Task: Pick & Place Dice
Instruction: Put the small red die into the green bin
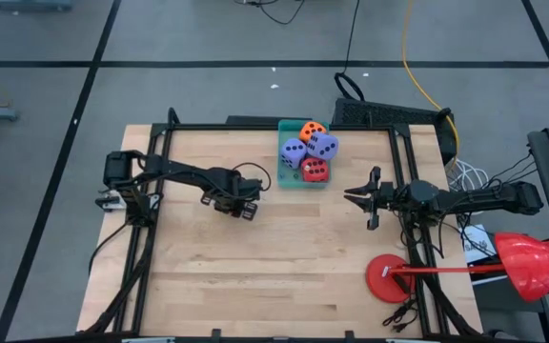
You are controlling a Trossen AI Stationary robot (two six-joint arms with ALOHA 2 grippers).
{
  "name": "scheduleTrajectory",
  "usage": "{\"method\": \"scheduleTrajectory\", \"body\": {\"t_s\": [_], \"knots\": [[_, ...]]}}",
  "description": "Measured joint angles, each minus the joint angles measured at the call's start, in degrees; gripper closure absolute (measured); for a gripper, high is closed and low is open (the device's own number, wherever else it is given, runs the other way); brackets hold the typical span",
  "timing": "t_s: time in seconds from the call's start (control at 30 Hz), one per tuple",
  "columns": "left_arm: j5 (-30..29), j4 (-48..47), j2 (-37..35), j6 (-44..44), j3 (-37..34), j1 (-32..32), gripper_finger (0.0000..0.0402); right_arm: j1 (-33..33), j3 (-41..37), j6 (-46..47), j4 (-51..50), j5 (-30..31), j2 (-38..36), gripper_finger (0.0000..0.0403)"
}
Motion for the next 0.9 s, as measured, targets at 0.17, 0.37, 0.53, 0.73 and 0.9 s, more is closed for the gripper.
{"method": "scheduleTrajectory", "body": {"t_s": [0.17, 0.37, 0.53, 0.73, 0.9], "knots": [[0.0, 0.3, 0.0, 0.4, 0.0, -0.1, 0.0335, 0.0, 0.0, 0.0, 0.0, 0.0, 0.0, 0.0343], [-0.4, 1.0, 0.0, 0.4, 0.0, -0.1, 0.0352, 0.0, 0.0, 0.0, 0.0, 0.0, 0.0, 0.0343], [-1.0, 0.7, 0.1, 0.3, 0.9, -0.1, 0.0335, 0.0, 0.0, 0.0, 0.0, 0.0, 0.0, 0.0344], [-1.2, 1.5, 0.3, 1.0, 4.8, -0.6, 0.0343, 0.0, 0.0, 0.0, 0.0, 0.0, 0.0, 0.0343], [-2.6, 1.1, 0.2, 2.7, 9.2, -1.0, 0.0352, 0.0, 0.0, 0.0, 0.0, 0.0, 0.0, 0.0344]]}}
